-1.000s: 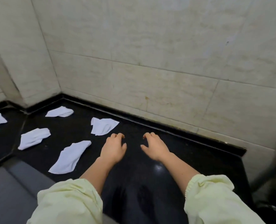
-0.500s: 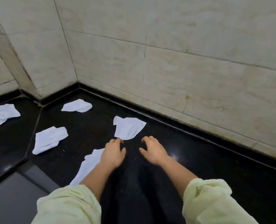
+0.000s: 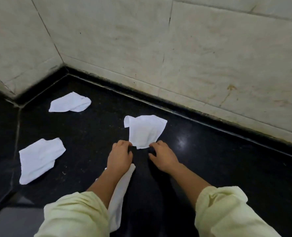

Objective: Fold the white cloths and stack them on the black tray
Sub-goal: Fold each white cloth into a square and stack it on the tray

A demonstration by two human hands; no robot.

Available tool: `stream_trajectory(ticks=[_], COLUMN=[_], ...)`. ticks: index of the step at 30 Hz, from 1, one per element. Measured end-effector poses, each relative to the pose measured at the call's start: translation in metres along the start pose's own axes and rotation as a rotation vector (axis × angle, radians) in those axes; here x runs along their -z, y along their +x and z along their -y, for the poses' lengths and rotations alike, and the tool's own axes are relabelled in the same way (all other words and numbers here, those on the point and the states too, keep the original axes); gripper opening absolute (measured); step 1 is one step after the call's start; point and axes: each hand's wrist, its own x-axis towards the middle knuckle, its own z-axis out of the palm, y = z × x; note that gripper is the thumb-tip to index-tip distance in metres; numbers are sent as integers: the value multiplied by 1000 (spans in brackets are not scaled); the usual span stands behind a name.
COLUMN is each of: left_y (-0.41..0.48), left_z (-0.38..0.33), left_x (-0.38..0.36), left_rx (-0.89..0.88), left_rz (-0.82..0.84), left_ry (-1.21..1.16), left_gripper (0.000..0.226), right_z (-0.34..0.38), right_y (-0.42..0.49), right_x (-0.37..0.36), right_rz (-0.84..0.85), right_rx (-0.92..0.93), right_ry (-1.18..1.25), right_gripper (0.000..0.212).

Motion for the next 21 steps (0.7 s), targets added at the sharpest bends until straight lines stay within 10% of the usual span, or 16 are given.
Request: stream_trajectory(ticks=[13, 21], left_y=[65, 70], left_z=[16, 11], left_x=[-5, 0], left_rx=[-372, -189], left_rz=[155, 127], left_ry=[285, 51], left_gripper=[41, 14], right_z=[14, 10], right_y=[43, 42], right_x=[-15, -11], right_rz=[-35, -34], right_rx=[-78, -123], right_ry=[-116, -91], right_gripper=[28, 23])
